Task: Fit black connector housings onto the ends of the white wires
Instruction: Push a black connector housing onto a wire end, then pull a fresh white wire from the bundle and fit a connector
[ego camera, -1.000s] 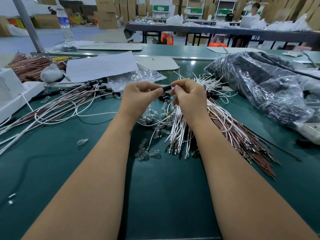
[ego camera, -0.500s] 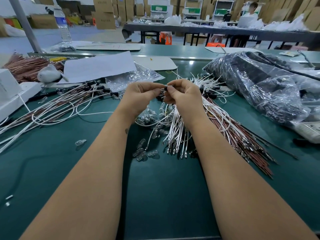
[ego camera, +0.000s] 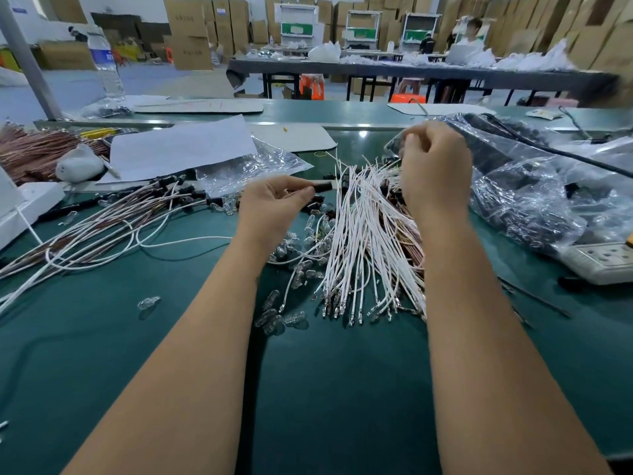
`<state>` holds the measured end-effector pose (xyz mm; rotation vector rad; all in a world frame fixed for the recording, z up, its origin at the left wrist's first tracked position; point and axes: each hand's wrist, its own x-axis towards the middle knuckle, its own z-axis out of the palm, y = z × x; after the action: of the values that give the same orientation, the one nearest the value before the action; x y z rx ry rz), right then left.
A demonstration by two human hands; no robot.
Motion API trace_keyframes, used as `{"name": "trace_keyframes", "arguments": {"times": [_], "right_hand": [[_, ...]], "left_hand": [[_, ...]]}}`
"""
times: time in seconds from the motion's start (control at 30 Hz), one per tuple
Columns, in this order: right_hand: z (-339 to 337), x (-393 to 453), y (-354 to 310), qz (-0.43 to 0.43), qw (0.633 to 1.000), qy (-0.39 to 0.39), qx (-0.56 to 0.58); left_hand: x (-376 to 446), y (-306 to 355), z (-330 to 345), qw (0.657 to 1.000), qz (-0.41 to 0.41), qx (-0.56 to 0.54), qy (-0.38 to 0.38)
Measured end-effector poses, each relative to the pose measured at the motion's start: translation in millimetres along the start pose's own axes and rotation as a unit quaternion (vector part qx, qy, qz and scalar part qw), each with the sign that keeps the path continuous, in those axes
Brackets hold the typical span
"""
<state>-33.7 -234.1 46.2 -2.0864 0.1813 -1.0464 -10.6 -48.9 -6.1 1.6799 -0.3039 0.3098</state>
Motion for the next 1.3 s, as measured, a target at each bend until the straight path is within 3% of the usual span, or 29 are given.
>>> {"name": "trace_keyframes", "arguments": {"times": [0.07, 0.23, 0.4, 1.03, 1.3], "right_hand": [[-13.5, 6.5, 17.8, 0.061, 0.995, 0.003, -0.076], [-15.3, 1.2, 56.7, 0.202, 0.943, -0.157, -0.215], [-0.9, -3.9, 61.8, 0.205, 0.924, -0.208, -0.245], [-0.4, -5.4, 56.0, 0.199, 0.969, -0.083, -0.118], [2.1, -5.8, 48.8, 0.274, 0.959, -0.072, 0.019]], "left_hand": [[0.6, -0.9, 3.6, 1.0, 0.005, 0.027, 0.0], [1.4, -7.5, 6.1, 0.994, 0.016, 0.109, -0.018], [-0.8, -8.9, 9.1, 0.99, 0.014, 0.132, -0.044], [-1.6, -10.6, 11.1, 0.982, 0.027, 0.179, -0.058], [-1.9, -11.6, 11.9, 0.982, 0.025, 0.179, -0.057]]}}
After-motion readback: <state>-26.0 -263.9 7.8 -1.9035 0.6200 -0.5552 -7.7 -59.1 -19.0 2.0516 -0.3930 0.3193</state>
